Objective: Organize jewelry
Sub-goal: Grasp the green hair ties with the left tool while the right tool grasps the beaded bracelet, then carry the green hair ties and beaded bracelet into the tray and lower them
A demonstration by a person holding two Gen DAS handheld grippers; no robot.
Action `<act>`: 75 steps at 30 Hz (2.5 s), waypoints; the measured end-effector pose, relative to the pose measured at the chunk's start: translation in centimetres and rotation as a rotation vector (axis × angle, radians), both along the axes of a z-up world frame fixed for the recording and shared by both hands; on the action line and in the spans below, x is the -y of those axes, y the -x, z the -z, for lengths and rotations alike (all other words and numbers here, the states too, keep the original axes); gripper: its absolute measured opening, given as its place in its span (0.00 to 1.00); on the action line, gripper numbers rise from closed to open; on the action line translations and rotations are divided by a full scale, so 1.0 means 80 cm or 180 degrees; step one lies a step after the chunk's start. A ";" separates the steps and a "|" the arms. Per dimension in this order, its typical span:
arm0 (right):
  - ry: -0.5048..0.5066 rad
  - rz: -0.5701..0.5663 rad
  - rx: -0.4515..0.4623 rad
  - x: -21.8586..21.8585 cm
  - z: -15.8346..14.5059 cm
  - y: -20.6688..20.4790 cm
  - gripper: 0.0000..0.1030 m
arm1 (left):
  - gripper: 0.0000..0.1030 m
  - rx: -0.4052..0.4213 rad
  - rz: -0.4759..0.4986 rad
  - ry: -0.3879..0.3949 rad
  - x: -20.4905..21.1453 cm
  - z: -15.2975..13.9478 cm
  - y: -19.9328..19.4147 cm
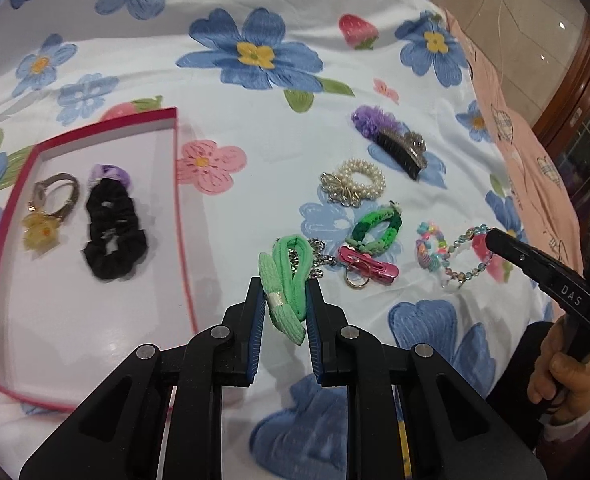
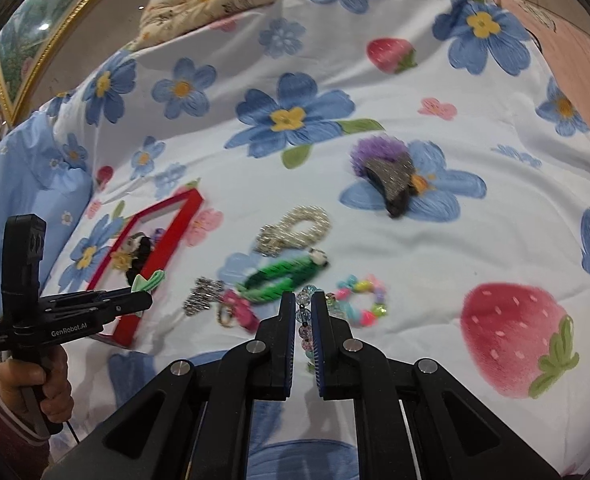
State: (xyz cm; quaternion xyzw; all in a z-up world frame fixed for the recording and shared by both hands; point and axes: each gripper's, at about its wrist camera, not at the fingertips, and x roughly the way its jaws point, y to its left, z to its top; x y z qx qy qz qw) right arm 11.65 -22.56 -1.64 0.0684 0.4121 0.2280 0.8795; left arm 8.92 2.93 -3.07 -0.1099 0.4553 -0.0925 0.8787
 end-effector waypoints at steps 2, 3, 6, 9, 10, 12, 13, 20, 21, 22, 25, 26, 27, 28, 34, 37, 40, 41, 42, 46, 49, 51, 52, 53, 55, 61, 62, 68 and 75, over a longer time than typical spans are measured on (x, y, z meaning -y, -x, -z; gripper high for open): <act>-0.0034 -0.0036 0.0010 -0.005 -0.004 0.001 0.07 | 0.17 0.0036 -0.0048 0.0024 -0.009 -0.006 0.008; -0.0034 -0.0057 0.0026 -0.008 -0.007 0.002 0.07 | 0.17 0.0057 -0.0077 0.0034 -0.013 -0.009 0.012; -0.0077 -0.0126 0.0057 -0.019 -0.016 0.005 0.07 | 0.17 0.0108 -0.0146 0.0047 -0.026 -0.017 0.023; -0.0084 -0.0205 0.0089 -0.034 -0.022 0.008 0.07 | 0.17 0.0136 -0.0217 0.0073 -0.040 -0.020 0.031; -0.0097 -0.0240 0.0088 -0.040 -0.024 0.009 0.07 | 0.17 0.0139 -0.0245 0.0081 -0.045 -0.021 0.034; -0.0106 -0.0299 0.0094 -0.051 -0.026 0.011 0.07 | 0.17 0.0148 -0.0301 0.0094 -0.054 -0.022 0.038; -0.0110 -0.0325 0.0097 -0.056 -0.027 0.012 0.07 | 0.17 0.0151 -0.0328 0.0101 -0.059 -0.022 0.041; -0.0157 -0.0593 0.0107 -0.105 -0.034 0.016 0.07 | 0.17 0.0175 -0.0515 0.0113 -0.093 -0.024 0.056; -0.0167 -0.0633 0.0109 -0.113 -0.035 0.016 0.07 | 0.17 0.0175 -0.0546 0.0114 -0.099 -0.024 0.058; -0.0177 -0.0670 0.0110 -0.120 -0.035 0.016 0.07 | 0.17 0.0175 -0.0572 0.0112 -0.104 -0.024 0.059; -0.0173 -0.0779 0.0112 -0.141 -0.037 0.016 0.07 | 0.17 0.0174 -0.0640 0.0104 -0.118 -0.023 0.064; -0.0178 -0.0806 0.0110 -0.147 -0.037 0.017 0.07 | 0.17 0.0175 -0.0667 0.0101 -0.123 -0.023 0.066; -0.0183 -0.0841 0.0108 -0.154 -0.037 0.016 0.07 | 0.17 0.0175 -0.0685 0.0099 -0.128 -0.023 0.067; -0.0188 -0.0876 0.0108 -0.161 -0.037 0.016 0.07 | 0.17 0.0174 -0.0708 0.0096 -0.132 -0.022 0.069; -0.0265 -0.1035 0.0078 -0.195 -0.037 0.013 0.07 | 0.17 0.0142 -0.0858 0.0105 -0.161 -0.017 0.077; -0.0326 -0.1129 0.0065 -0.218 -0.039 0.010 0.07 | 0.17 0.0129 -0.0929 0.0113 -0.176 -0.014 0.079; -0.0364 -0.1223 0.0078 -0.241 -0.043 0.009 0.07 | 0.17 0.0101 -0.0988 0.0115 -0.191 -0.009 0.078; -0.0369 -0.1245 0.0082 -0.247 -0.044 0.009 0.07 | 0.17 0.0091 -0.1003 0.0110 -0.196 -0.007 0.076; -0.0375 -0.1281 0.0086 -0.257 -0.044 0.008 0.07 | 0.17 0.0085 -0.1014 0.0101 -0.198 -0.005 0.075; -0.0414 -0.1393 0.0023 -0.290 -0.039 0.004 0.07 | 0.17 0.0031 -0.1051 0.0078 -0.213 0.004 0.067; -0.0446 -0.1466 -0.0062 -0.312 -0.028 0.000 0.07 | 0.17 -0.0025 -0.1058 0.0063 -0.221 0.013 0.059; -0.0449 -0.1509 -0.0136 -0.326 -0.016 -0.004 0.07 | 0.17 -0.0065 -0.1057 0.0036 -0.225 0.020 0.053; -0.0432 -0.1519 -0.0178 -0.332 -0.009 -0.006 0.07 | 0.17 -0.0090 -0.1057 0.0024 -0.226 0.024 0.049; -0.0420 -0.1522 -0.0204 -0.335 -0.003 -0.007 0.07 | 0.17 -0.0111 -0.1055 0.0020 -0.228 0.028 0.046; -0.0365 -0.1520 -0.0273 -0.342 0.012 -0.011 0.07 | 0.17 -0.0168 -0.1050 0.0009 -0.229 0.037 0.039; -0.0144 -0.1403 -0.0375 -0.338 0.044 -0.029 0.07 | 0.17 -0.0307 -0.1033 0.0000 -0.231 0.059 0.025; -0.0124 -0.1394 -0.0382 -0.337 0.045 -0.031 0.07 | 0.17 -0.0326 -0.1029 -0.0003 -0.231 0.062 0.023; 0.0046 -0.1386 -0.0424 -0.338 0.060 -0.043 0.08 | 0.18 -0.0405 -0.0988 -0.0037 -0.226 0.073 0.014; 0.0198 -0.1424 -0.0457 -0.342 0.072 -0.050 0.08 | 0.21 -0.0470 -0.0993 -0.0068 -0.226 0.080 0.011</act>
